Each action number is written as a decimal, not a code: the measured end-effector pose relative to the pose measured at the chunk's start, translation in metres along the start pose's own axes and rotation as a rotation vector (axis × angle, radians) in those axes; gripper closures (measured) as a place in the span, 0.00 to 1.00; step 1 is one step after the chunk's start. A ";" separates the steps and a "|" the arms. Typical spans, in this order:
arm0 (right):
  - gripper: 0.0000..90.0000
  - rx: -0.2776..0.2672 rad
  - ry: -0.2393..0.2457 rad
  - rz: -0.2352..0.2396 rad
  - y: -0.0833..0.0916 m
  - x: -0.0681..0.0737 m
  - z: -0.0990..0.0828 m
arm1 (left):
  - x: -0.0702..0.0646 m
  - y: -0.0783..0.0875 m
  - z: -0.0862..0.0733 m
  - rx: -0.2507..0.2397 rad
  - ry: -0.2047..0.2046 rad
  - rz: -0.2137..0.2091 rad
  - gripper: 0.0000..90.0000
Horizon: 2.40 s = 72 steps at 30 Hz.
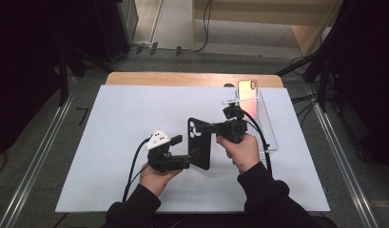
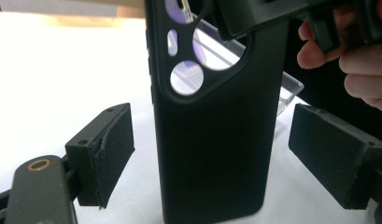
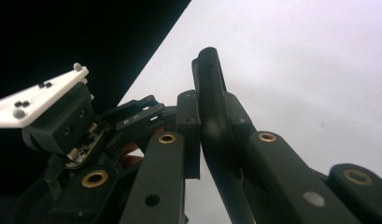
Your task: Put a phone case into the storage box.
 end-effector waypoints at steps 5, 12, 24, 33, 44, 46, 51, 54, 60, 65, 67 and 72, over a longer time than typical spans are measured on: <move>0.88 -0.010 0.040 -0.021 0.005 0.003 0.001 | 0.002 0.003 0.004 0.067 0.019 -0.024 0.16; 0.88 -0.012 0.101 -0.054 0.007 0.005 -0.001 | 0.005 0.006 0.008 0.173 0.042 -0.064 0.18; 0.88 0.013 0.236 -0.069 0.012 0.011 -0.006 | 0.011 0.017 0.016 0.239 -0.041 -0.084 0.29; 0.88 0.063 0.324 -0.030 0.018 0.014 -0.010 | 0.014 0.025 0.022 0.271 -0.092 -0.138 0.41; 0.88 0.136 0.391 0.077 0.016 0.015 -0.015 | 0.018 0.036 0.035 0.242 -0.112 -0.220 0.36; 0.88 0.146 0.392 0.087 0.016 0.015 -0.016 | 0.017 0.037 0.037 0.235 -0.131 -0.226 0.37; 0.88 0.165 0.412 0.120 0.013 0.018 -0.018 | 0.014 0.036 0.041 0.252 -0.181 -0.265 0.38; 0.88 0.180 0.412 0.137 0.012 0.018 -0.019 | 0.013 0.035 0.042 0.264 -0.193 -0.289 0.39; 0.88 0.197 0.412 0.173 0.008 0.019 -0.020 | 0.014 0.031 0.044 0.276 -0.198 -0.314 0.43; 0.88 0.201 0.403 0.209 0.006 0.020 -0.020 | 0.012 0.025 0.042 0.290 -0.217 -0.355 0.51; 0.88 0.200 0.399 0.219 0.006 0.021 -0.020 | 0.012 0.023 0.041 0.299 -0.218 -0.368 0.56; 0.88 0.199 0.388 0.242 0.005 0.020 -0.020 | 0.011 0.022 0.039 0.296 -0.254 -0.393 0.75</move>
Point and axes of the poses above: each handheld gripper's, and its own axes: y roughly backward along the jaws, z roughly out of its top, x roughly to its left, the point moved 4 cm from there along -y, roughly forward along the jaws, and after that the axes turned 5 degrees about -y, right-handed, at the moved point
